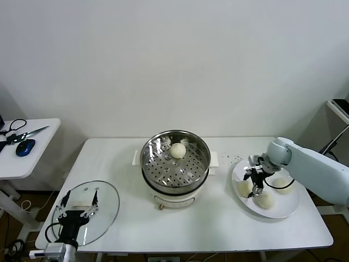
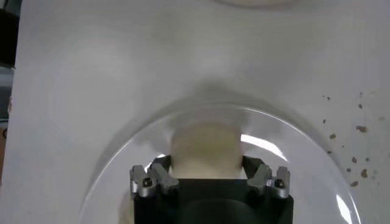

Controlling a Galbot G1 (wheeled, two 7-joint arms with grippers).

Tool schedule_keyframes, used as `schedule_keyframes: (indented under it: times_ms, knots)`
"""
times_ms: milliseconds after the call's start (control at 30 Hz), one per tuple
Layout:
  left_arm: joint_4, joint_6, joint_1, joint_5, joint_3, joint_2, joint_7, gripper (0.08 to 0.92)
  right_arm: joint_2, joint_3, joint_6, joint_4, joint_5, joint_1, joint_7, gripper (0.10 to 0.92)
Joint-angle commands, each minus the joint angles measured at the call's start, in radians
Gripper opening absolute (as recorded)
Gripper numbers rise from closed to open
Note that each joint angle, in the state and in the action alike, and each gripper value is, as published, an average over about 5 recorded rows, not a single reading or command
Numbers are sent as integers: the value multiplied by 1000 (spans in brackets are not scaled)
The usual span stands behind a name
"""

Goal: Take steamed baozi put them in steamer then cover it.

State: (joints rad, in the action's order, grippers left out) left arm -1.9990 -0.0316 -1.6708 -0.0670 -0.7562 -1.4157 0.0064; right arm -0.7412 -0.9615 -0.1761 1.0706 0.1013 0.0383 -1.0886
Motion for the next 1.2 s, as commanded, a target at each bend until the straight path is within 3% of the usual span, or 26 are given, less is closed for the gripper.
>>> schedule_keyframes:
  times_ms: [33, 267, 667, 900, 1200]
  knots:
    - [-1, 4, 2, 1, 4, 4, 1, 823, -3, 2, 7, -11, 7, 5, -3, 703]
    - [1, 4, 2, 4, 9, 4, 1, 823, 29, -134, 12, 30, 125, 220, -3, 696]
    - [-2, 5, 20, 9, 43, -3, 3, 823, -167, -600, -21, 51, 609, 864, -19, 696]
    - [-5, 2, 36, 12, 55, -2, 3, 823, -345, -599, -74, 71, 729, 886, 8, 700]
    - [-10, -1, 40, 6, 55, 9, 3, 823, -591, -556, -122, 23, 735, 758, 64, 703]
